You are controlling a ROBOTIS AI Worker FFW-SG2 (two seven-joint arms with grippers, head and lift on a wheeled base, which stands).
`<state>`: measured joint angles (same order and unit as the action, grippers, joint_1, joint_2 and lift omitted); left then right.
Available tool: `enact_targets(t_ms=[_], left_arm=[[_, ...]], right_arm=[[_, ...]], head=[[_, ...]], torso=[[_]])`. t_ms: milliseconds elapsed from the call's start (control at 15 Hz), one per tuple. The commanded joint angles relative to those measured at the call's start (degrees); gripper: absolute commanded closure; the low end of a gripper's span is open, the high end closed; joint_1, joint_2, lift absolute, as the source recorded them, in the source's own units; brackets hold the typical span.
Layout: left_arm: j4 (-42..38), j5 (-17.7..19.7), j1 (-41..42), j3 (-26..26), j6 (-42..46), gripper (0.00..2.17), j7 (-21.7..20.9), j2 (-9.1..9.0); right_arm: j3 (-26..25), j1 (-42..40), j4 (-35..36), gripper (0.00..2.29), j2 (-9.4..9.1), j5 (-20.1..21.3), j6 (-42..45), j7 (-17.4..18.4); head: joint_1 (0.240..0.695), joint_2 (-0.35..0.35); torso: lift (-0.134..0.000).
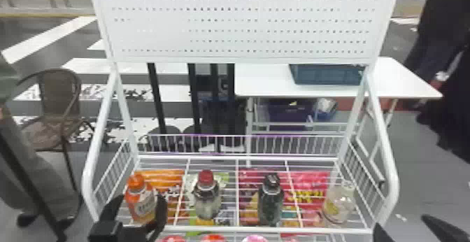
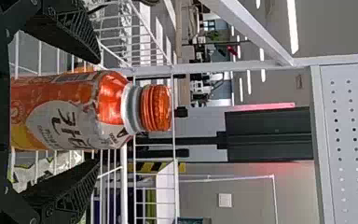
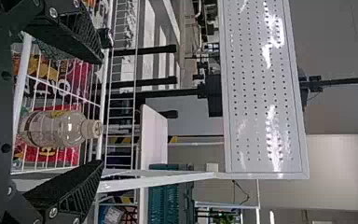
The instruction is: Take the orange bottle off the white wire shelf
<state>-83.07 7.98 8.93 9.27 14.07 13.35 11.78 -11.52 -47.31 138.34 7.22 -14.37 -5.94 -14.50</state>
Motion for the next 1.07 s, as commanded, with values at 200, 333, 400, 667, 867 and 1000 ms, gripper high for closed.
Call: enact_targets(t_ms=[200,333,400,667,867,1000], left_arm=[[-0.34,1.42,-0.4,0.31,-0.14,1.01,-0.52,0.44],[-1.39,1.42,0.48,0.31,-0.14,1.18,-0.43,0.52],[-1.92,1.42,0.91,0.31,-0.14,1.18,-0.25,0.52],[-10.0,0.89,5.48,-0.21,-0.85,1.18,0.1,0.96],[-22.05,0.02,11.46,-1.27,-4.89,1.18,0.54,1.67],[-30.31,-0.86,16.47,-2.94,-7.35,1.17,1.33,2.63]], right_arm=[[-0.08,-0.24,0.09,0.14,0.07,0.14,0.0,0.0],[0.0,-0.15,0.09,0.14,0.16,0.14,0.0,0.09],[0.0,-0.15,0.09,0.14,0.25,0.14,0.0,0.09],[0.09,-0.07,-0.09,0.14,0.6,0.05,0.0,0.09],[0.09,-0.07,-0.09,0.14,0.69,0.05,0.0,0.09],[0.09,0.02,-0.18,0.14,0.69,0.14,0.0,0.09]], head=[[0.499,0.0],[0.499,0.0],[0.499,0.0],[0.499,0.0],[0.499,0.0],[0.499,0.0]], torso=[[0.0],[0.0],[0.0],[0.0],[0.0],[0.0]])
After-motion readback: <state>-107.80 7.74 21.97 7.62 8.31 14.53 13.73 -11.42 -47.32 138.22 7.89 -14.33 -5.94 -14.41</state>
